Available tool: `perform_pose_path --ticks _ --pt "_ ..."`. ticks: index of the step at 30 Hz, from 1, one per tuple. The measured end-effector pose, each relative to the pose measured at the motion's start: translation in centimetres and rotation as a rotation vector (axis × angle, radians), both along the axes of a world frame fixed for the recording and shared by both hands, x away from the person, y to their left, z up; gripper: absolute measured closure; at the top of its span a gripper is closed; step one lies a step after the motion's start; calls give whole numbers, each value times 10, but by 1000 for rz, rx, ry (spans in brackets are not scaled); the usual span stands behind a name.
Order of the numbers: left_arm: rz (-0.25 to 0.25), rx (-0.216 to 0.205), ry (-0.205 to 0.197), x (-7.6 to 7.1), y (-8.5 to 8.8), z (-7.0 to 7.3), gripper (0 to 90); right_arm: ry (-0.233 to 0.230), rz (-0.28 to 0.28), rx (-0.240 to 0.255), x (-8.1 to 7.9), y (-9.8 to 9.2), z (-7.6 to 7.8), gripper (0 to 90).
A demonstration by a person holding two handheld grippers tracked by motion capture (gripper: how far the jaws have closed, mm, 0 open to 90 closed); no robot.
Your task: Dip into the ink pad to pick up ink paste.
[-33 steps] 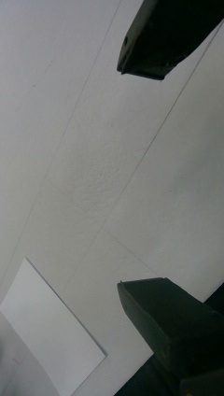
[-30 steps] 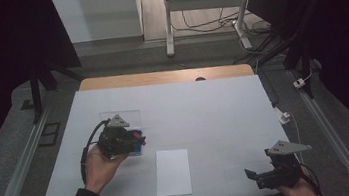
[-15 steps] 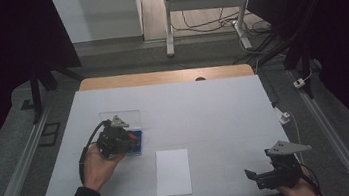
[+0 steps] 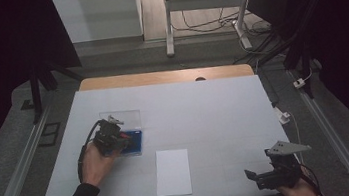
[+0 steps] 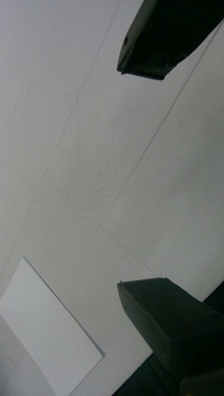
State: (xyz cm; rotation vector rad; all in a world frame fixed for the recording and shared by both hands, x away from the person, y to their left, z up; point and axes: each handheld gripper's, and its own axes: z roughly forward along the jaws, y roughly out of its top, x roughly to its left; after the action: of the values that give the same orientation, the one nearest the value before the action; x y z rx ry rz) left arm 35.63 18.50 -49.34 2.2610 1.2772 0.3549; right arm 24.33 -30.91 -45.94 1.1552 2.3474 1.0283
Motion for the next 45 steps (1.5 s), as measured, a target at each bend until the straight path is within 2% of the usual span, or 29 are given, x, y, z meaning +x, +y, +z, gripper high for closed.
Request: perform_pose_path --ticks 4,7,11,16,18,19,22,28,29,30,31,32,33,38,40,41,42,44,45 --pt "16 -8 5 0 0 -1 587 1 1 -1 0 0 0 0" --pt "35 -24 -19 -3 0 -5 589 3 0 -6 0 1 0 0" --pt "37 -11 -34 -5 -2 -6 591 3 2 -9 0 1 0 0" --pt "42 19 -29 -5 -7 -4 592 6 3 -17 0 2 -1 0" --pt "49 8 -15 -3 -6 -4 592 8 4 -15 0 2 -1 0" --pt "59 -12 5 -1 -4 -4 592 9 3 -16 0 2 -1 0" --pt "64 -19 18 1 -3 -3 592 9 1 -20 0 2 -1 0" --pt "81 24 0 -2 -11 -2 592 9 5 -23 1 3 -1 0" --pt "78 17 -6 -3 -9 -3 592 8 6 -23 1 3 -1 0" --pt "79 -9 2 -2 -6 -4 592 8 6 -20 1 3 -1 0" --pt "79 -9 2 -2 -6 -4 592 8 5 -21 1 3 -1 0" --pt "78 -56 14 -1 1 -5 592 7 5 -20 0 3 -1 0" --pt "78 -56 14 -1 1 -5 591 6 6 -23 0 2 -1 0" --pt "42 -33 -11 -3 1 -5 590 2 6 -13 0 2 -1 0" --pt "36 -28 -9 -2 1 -4 588 1 6 -10 0 1 -1 0" --pt "28 -18 -9 -2 0 -4 588 0 6 -10 0 1 -1 0" --pt "4 12 -15 -2 -2 -1 587 0 6 -8 0 1 0 0" --pt "-4 36 -50 -3 -3 2 587 0 7 -8 0 1 0 0" --pt "-4 30 -66 -4 -3 4 586 0 7 -7 0 1 0 0"
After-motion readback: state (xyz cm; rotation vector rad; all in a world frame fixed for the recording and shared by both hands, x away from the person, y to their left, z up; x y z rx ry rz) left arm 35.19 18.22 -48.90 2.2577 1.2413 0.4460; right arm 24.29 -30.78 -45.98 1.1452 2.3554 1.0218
